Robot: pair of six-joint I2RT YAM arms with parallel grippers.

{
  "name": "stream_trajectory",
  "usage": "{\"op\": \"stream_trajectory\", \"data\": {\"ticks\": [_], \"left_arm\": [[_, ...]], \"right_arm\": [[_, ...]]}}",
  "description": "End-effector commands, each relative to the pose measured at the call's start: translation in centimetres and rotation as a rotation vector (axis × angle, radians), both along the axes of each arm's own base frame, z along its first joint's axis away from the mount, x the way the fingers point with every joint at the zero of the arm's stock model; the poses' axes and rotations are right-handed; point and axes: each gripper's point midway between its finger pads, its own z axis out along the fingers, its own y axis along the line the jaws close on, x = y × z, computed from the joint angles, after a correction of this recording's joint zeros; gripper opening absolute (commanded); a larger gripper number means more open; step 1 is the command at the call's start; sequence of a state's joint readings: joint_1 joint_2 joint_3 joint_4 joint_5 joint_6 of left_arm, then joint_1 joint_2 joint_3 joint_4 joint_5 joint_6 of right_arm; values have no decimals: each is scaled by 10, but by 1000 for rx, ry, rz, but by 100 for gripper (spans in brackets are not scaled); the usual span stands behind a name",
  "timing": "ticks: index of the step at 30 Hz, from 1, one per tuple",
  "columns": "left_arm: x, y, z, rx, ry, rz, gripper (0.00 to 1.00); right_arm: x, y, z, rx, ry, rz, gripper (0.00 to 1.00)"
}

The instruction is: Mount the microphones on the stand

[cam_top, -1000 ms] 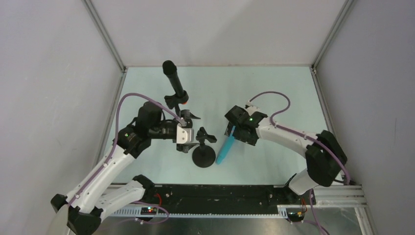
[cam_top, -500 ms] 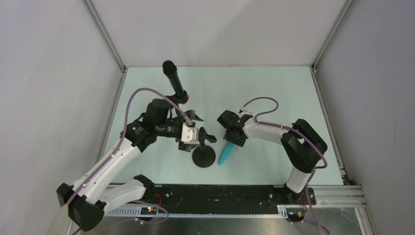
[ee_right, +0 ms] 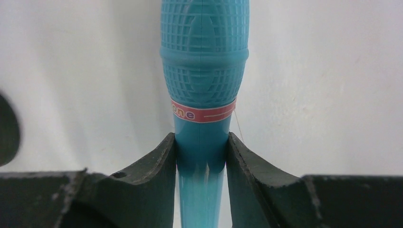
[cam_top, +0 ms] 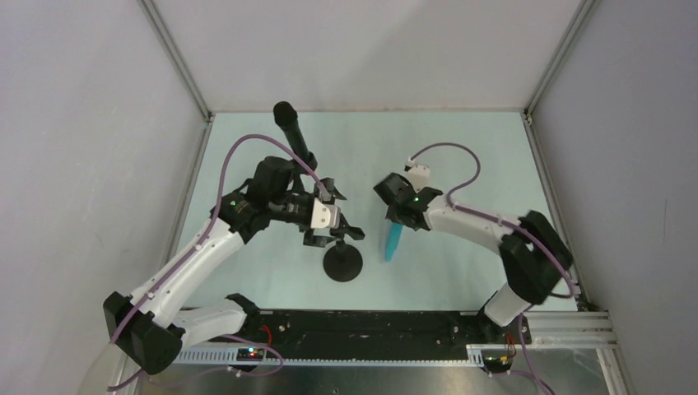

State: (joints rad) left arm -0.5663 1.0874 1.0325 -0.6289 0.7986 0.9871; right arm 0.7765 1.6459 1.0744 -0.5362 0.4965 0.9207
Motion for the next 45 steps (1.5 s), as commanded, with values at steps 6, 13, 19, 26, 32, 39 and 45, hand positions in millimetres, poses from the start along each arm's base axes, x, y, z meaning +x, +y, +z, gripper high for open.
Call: {"op": "stream_trajectory", "data": {"ticks": [6,13,19,26,32,39,45], "left_arm": [[-22,3,-3,-15,82,-27,100],[-17,-6,7,-28,79,-56,99],[-20,-14,4,-20,115,-78,89],[-24,-9,2,6,121,-52,80],[-22,-5,3,16,96,-32,71],[-20,-5,8,11,77,-28,69],[-18,-4,9,14,63,-24,78]], "right_arm": [[23,3,171,-28,-540,231,0],[-9,13,228,143,-675,381,0],[-33,19,233,114,-693,473,0],[-59,26,294,218,-953,529,0],[-83,39,326,257,-1188,564,0],[-106,47,347,270,-1375,552,0],[-111,45,348,295,-1364,554,0]]}}
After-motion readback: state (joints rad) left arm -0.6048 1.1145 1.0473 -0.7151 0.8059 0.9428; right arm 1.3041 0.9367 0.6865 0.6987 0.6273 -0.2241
